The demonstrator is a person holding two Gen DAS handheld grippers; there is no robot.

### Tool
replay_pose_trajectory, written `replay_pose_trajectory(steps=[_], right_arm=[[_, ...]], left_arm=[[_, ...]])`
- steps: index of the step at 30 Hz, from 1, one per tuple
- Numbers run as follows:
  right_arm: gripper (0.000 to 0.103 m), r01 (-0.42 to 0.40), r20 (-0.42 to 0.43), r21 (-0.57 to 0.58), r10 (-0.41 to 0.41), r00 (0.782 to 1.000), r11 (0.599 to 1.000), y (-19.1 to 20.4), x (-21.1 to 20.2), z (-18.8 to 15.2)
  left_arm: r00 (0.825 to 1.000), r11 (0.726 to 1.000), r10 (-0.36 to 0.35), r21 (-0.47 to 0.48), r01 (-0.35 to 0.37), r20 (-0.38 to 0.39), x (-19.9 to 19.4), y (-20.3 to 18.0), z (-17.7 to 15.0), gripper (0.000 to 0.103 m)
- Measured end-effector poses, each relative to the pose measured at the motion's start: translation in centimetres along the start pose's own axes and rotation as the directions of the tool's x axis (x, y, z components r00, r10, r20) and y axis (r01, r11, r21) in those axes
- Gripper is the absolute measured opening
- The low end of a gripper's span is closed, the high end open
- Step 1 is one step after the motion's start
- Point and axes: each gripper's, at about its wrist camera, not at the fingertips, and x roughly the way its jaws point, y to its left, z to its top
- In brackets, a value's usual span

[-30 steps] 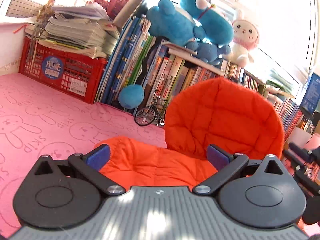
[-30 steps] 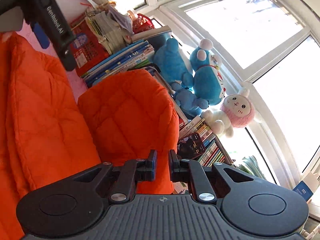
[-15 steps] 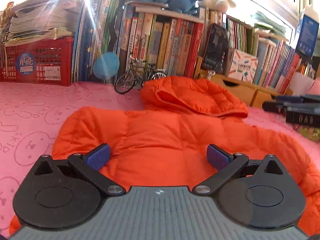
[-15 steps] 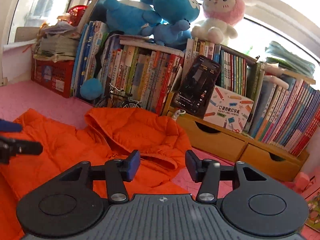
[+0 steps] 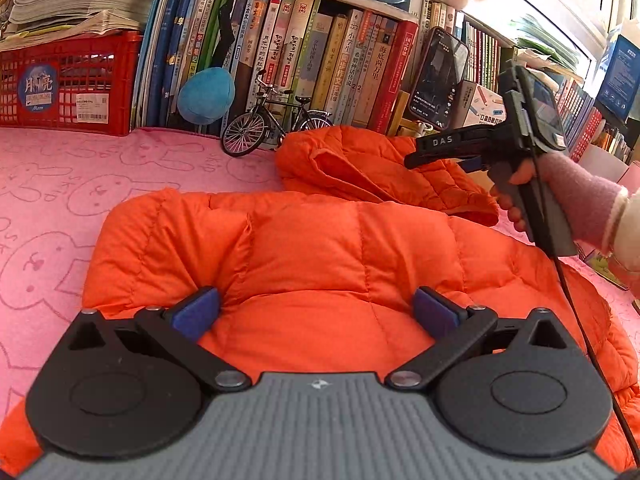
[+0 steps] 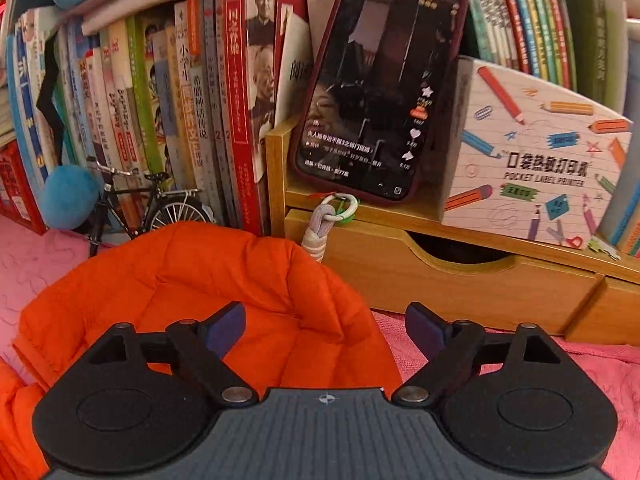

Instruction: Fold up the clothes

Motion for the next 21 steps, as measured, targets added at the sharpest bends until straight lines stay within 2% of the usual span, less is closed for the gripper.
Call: replay_pose_trajectory(steps=[2,3,4,5,6,8,10,12,14,17,20,21], right_arm=[[0.095,0.025,-0.042,-0.028,-0.026,0.999,0.999,0.3,1.6,0.0],[0.088,0.023,-0.047,-0.031,-0.024,0.999,0.999,0.4,2.0,-0.2],[0.077,0.010,-0.040,-0.028,-0.012,0.999,1.000,0.5,2.0,-0.4],[0.046,-0.006,-0.032,-0.027,0.005,0.999,1.000,0.8,1.7,-0.6],[0.026,-0.011,-0.022,-0.036,0.010,1.000,0.999,1.2,1.3,-0.7],[0.017,0.015,0.029,-0.103,-0.012,0.999,0.995,2.7,-0.4,-0.8],[0.015,0.047,0.120,-0.171,-0.027,0.992,0.984,4.3,-3.4,-1.2],[0.014,0.086,0.223,-0.235,-0.032,0.974,0.968,5.9,-6.8,-1.7],[0.013,0.136,0.340,-0.325,-0.019,0.940,0.936,7.7,-10.9,-2.4],[0.013,0.206,0.466,-0.433,0.022,0.885,0.877,9.6,-16.1,-4.9],[0.011,0.298,0.542,-0.507,0.031,0.840,0.809,10.7,-19.5,-9.0],[0.011,0.327,0.556,-0.525,0.026,0.831,0.786,11.4,-20.6,-10.6]], left_arm=[[1.000,1.000,-0.001,-0.001,0.001,0.000,0.0,-0.1,0.0,0.103],[1.000,1.000,-0.002,-0.002,0.002,0.000,0.0,-0.1,0.0,0.103],[1.000,1.000,-0.005,-0.006,0.005,0.000,0.1,0.0,0.1,0.103],[1.000,1.000,-0.006,-0.010,0.006,0.000,0.1,0.0,0.1,0.103],[1.000,1.000,-0.007,-0.012,0.007,0.000,0.1,0.1,0.1,0.103],[1.000,1.000,-0.010,-0.016,0.010,0.001,0.1,0.1,0.1,0.103],[1.000,1.000,-0.013,-0.020,0.013,0.003,0.0,0.2,0.2,0.103],[1.000,1.000,-0.017,-0.026,0.017,0.005,0.0,0.3,0.1,0.103],[1.000,0.999,-0.024,-0.033,0.024,0.009,-0.1,0.4,0.1,0.103],[0.999,0.997,-0.046,-0.061,0.048,0.027,-0.3,0.9,0.2,0.103],[0.993,0.987,-0.083,-0.134,0.093,0.083,-1.1,2.1,0.2,0.103],[0.989,0.981,-0.086,-0.162,0.105,0.120,-1.6,2.6,0.1,0.103]])
